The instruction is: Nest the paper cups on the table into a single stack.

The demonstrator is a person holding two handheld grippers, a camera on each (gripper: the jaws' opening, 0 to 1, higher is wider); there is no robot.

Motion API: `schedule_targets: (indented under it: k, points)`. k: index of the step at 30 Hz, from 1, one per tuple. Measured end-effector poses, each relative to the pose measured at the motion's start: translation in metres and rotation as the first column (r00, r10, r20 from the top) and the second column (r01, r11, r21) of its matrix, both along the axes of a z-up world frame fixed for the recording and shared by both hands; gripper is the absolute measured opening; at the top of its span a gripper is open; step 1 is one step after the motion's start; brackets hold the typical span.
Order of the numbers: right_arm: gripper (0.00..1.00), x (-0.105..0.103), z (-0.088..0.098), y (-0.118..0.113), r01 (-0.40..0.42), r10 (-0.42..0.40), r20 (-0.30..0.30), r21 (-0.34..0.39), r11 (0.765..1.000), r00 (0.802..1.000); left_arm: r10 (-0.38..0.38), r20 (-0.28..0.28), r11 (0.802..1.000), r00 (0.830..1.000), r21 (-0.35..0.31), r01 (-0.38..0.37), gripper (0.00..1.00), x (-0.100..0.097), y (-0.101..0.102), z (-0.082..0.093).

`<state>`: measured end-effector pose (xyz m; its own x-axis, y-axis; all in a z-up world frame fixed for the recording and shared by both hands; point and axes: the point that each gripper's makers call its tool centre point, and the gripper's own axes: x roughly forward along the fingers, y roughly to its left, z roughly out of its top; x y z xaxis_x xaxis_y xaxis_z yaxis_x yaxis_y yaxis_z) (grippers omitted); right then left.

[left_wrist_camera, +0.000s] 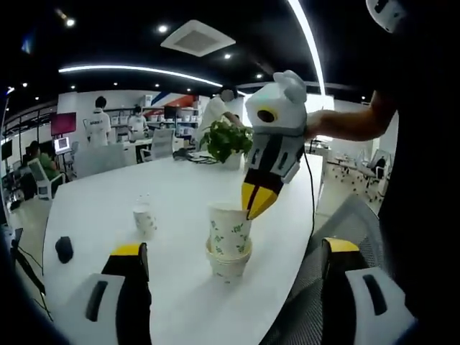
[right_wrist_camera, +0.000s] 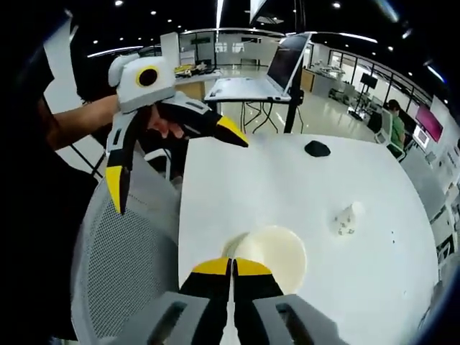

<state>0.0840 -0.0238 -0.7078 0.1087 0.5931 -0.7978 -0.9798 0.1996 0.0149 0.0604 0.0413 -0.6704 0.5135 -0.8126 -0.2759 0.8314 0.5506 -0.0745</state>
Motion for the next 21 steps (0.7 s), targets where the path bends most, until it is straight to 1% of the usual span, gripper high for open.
schedule_targets:
  k: [12, 21]
  points:
    - [0.0, -0.004, -0.015, 0.009, -0.017, 0.017, -0.013, -0.037, 0.999, 1.0, 0.011, -0.006, 1.0, 1.0, -0.001, -0.011, 0.99, -0.002, 0.003, -0.002]
    - [0.0, -0.007, -0.022, 0.013, -0.02, 0.018, -0.036, -0.041, 0.999, 0.999, 0.002, -0.004, 1.0, 1.0, -0.001, -0.002, 0.99, -0.004, 0.003, 0.0]
